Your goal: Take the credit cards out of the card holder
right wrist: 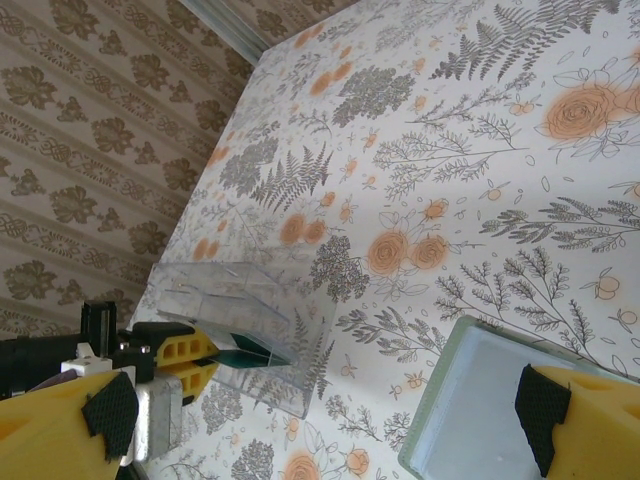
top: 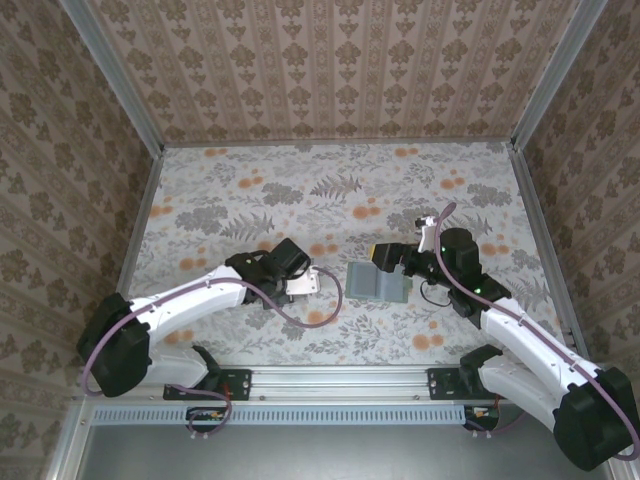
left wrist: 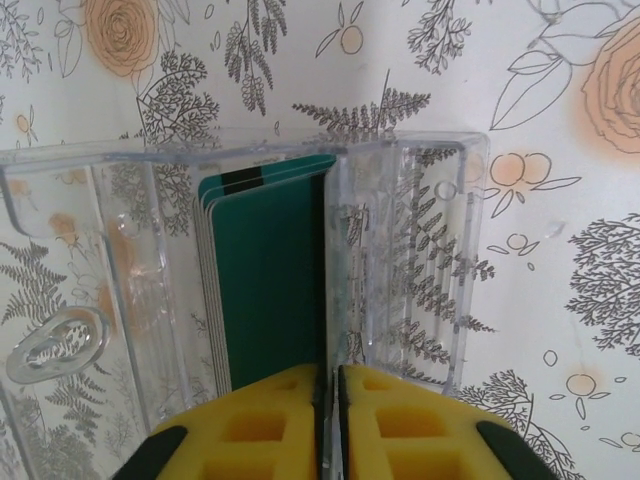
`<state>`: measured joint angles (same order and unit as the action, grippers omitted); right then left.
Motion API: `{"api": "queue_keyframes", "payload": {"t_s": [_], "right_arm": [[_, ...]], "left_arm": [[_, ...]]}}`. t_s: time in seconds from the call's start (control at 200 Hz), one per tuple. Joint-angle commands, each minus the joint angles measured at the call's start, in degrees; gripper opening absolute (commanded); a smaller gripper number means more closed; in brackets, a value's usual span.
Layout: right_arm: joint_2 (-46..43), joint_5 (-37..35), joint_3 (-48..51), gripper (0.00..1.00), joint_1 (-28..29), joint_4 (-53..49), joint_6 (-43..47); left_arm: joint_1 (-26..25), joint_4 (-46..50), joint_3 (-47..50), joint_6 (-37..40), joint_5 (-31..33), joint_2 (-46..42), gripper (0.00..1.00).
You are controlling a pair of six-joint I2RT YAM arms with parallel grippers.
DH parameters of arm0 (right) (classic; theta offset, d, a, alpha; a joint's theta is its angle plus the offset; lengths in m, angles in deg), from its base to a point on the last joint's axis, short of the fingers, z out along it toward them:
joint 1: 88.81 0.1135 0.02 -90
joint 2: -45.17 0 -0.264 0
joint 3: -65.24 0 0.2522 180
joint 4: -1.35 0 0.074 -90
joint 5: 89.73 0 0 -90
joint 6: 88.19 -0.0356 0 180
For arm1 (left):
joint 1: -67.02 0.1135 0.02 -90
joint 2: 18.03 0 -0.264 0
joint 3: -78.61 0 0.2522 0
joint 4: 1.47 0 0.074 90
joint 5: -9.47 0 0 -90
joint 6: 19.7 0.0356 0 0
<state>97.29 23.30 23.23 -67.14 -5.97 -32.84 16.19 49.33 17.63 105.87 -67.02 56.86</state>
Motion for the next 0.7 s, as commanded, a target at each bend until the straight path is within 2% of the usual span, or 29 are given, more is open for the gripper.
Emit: {"api": "queue_keyframes", "payload": {"t_s": [0.0,0.4,0.695], "right_arm": [[0.26,0.01,0.56,1.00,0.33,1.12,0.55],[1.32,0.64,0.57,1.00,0.38,1.65,0.24],[0.93,0.68,0.81,1.00,0.35,1.52,0.29]], "left_arm": [[0.59,0.61,-0.15,-1.03,2.11,-0.47,0.19],[2.22,-2.93,1.09,-1.28,6.94,-2.12,0.33],[3.84,-1.06,-1.11,-2.92,4.73,-0.19,0.35]]}}
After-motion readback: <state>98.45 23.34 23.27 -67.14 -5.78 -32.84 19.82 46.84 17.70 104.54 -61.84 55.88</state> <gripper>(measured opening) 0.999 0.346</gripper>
